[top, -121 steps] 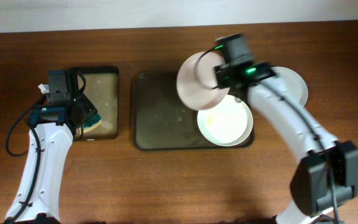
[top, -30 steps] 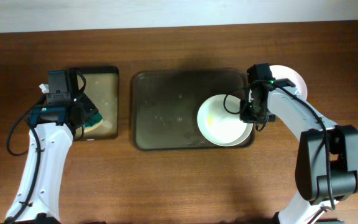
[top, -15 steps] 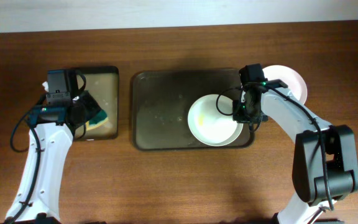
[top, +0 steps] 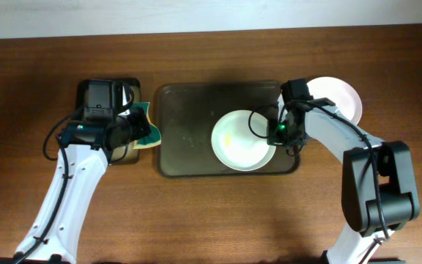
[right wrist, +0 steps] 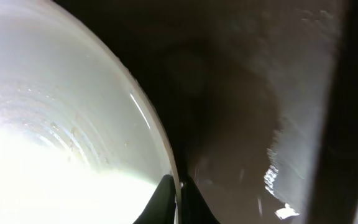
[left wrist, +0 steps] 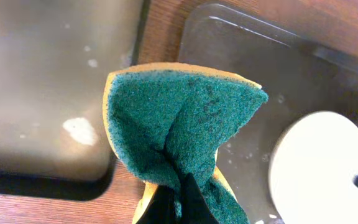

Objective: Clean dirty plates on tray and stack at the side

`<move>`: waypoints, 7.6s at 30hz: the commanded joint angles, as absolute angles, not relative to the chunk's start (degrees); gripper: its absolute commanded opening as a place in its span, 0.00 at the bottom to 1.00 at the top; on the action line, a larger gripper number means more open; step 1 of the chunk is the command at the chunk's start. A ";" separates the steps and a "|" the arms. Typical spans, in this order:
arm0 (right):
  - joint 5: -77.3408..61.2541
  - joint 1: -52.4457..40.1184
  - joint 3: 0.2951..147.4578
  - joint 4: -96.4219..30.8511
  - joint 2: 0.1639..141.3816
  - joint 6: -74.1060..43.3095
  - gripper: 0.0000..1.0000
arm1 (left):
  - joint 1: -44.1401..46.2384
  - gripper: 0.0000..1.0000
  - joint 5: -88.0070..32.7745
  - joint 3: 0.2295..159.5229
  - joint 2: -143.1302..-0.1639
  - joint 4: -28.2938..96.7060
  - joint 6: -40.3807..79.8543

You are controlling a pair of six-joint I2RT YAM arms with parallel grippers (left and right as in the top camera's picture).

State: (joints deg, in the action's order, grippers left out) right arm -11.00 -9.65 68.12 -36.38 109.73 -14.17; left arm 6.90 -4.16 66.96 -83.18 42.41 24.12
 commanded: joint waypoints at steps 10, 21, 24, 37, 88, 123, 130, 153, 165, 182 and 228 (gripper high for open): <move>-9.67 -22.65 67.59 -26.11 112.03 -26.11 0.04 | 21.87 0.00 -5.17 66.74 -92.71 33.15 33.45; -9.91 -22.87 67.59 -25.26 113.58 -26.48 0.04 | 25.04 0.00 -13.37 66.74 -105.86 21.61 34.28; -9.89 -22.87 67.59 -25.56 114.76 -26.46 0.04 | 25.04 0.00 -12.45 66.74 -110.43 19.86 32.45; -9.65 -22.81 67.59 -25.89 114.87 -26.44 0.04 | 24.99 0.00 34.44 67.46 -106.78 33.30 26.02; 0.27 -25.93 76.51 -36.18 101.60 -16.69 0.04 | -3.95 0.09 -0.78 67.88 -105.32 21.91 25.56; 65.98 -47.88 80.60 -17.87 97.93 36.29 0.04 | -4.71 1.00 -0.69 71.50 -88.49 29.65 25.58; 61.34 -48.31 80.55 -24.34 98.74 37.45 0.04 | -4.71 0.99 -0.69 71.50 -88.49 29.65 25.58; -3.09 18.31 80.16 -42.98 99.11 -23.03 0.04 | -4.71 0.99 -0.69 71.50 -88.49 29.65 25.58; -3.11 21.28 79.88 -38.37 106.26 -23.22 0.57 | -4.71 0.99 -0.71 71.50 -88.49 29.65 25.58; -8.32 16.71 75.96 -60.86 81.91 -20.36 0.98 | -4.71 0.99 -0.69 71.50 -88.49 29.65 25.58; -12.49 -0.38 26.72 -28.88 7.31 -7.29 0.98 | -4.71 0.99 -0.69 71.50 -88.49 29.65 25.58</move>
State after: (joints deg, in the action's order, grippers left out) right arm -11.94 0.03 32.12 -34.50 10.59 -8.43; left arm -4.32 -0.25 71.20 -88.49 29.76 25.96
